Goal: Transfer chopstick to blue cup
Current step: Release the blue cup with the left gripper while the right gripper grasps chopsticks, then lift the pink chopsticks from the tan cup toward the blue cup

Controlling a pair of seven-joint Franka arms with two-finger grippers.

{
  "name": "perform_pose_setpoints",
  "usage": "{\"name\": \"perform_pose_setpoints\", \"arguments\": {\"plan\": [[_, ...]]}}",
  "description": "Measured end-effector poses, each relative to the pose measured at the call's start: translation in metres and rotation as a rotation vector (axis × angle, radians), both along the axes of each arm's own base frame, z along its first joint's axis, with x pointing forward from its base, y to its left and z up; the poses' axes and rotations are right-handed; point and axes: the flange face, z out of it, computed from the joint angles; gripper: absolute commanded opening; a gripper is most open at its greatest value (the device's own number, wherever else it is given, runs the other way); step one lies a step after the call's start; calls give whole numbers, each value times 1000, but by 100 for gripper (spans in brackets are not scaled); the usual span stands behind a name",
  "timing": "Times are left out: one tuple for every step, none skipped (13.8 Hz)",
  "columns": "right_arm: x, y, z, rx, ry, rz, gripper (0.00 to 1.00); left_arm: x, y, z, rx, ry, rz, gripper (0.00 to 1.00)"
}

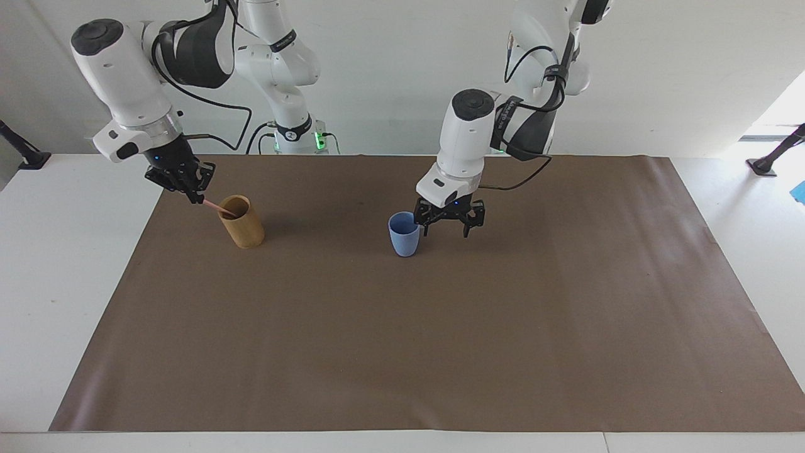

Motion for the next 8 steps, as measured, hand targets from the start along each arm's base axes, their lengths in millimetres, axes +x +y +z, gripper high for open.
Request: {"name": "perform_pose_setpoints", "arguments": {"plan": [[1, 3, 1, -9, -3, -46, 0, 4, 26, 10, 12, 9, -1, 100], [1, 8, 3, -12, -5, -85, 0, 9, 54, 19, 24, 22, -7, 100], [1, 15, 6, -13, -3, -120, 0, 12, 82, 25, 36, 40, -13, 100], [1, 23, 11, -10, 4, -153, 0, 15, 108, 30, 45, 55, -19, 100], [0, 31, 16, -5, 11, -190, 0, 17, 133, 36, 50, 63, -28, 100], [-1, 38, 19, -1, 22, -233, 0, 19, 154, 41, 53, 63, -40, 100], [-3, 43, 19, 3, 37, -281, 0, 20, 173, 47, 55, 56, -57, 100], [-4, 49, 18, 12, 51, -331, 0, 22, 190, 53, 56, 45, -75, 100]]}}
